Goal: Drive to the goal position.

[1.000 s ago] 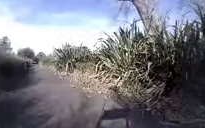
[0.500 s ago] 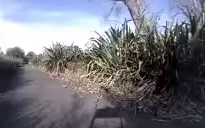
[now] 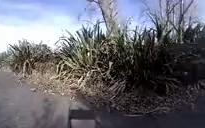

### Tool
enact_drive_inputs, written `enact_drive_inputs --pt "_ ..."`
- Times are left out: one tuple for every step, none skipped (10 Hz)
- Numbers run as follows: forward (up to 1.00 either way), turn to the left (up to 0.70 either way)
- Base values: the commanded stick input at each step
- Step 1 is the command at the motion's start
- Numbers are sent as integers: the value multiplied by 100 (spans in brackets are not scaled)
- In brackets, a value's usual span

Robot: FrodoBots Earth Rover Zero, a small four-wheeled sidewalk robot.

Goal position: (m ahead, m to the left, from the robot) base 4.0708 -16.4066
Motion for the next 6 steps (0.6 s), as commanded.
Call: enact_drive_inputs --pt "0 -45" --pt "0 -45" --pt "0 -45" --pt "0 -45" --pt "0 -45" --pt "0 -45"
